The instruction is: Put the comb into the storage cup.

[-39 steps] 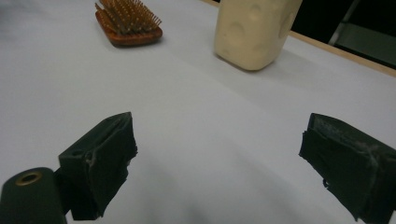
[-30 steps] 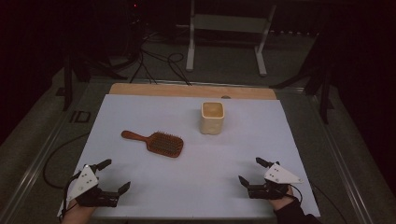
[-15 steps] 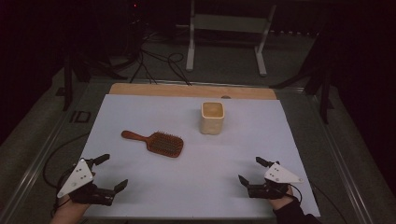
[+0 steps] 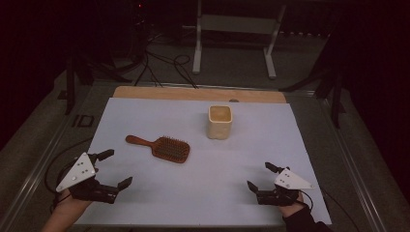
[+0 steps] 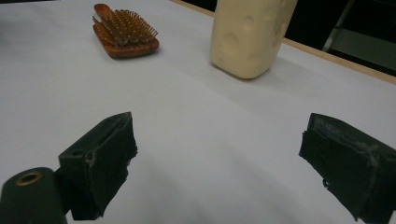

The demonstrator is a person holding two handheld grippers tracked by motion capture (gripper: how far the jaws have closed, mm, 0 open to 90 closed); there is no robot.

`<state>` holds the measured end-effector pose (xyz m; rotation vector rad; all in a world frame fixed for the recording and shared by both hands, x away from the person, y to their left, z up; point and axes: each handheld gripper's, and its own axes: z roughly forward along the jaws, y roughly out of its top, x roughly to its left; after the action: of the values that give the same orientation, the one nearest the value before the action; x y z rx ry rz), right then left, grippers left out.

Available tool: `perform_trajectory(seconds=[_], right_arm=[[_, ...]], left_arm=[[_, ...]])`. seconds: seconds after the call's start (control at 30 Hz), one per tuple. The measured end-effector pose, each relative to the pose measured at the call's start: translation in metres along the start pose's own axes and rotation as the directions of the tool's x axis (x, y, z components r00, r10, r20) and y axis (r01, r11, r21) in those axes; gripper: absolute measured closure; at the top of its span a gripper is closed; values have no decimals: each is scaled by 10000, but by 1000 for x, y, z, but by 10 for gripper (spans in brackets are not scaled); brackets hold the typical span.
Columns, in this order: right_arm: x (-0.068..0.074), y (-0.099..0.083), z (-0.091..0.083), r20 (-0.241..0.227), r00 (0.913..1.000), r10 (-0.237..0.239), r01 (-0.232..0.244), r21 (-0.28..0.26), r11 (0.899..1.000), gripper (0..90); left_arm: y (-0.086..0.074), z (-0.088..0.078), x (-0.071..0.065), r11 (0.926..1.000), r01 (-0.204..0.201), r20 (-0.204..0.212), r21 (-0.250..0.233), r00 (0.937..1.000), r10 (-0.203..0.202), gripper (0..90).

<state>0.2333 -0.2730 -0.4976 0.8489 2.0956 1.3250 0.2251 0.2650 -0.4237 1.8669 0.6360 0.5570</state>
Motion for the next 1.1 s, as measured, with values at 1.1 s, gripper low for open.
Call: perform_trajectory(seconds=[1.1], right_arm=[[0,0,1,-147,9998,146,-146,-35,9999,92]], left_arm=[[39,44,44,9902,-32,-78,1399,10000,44,1]])
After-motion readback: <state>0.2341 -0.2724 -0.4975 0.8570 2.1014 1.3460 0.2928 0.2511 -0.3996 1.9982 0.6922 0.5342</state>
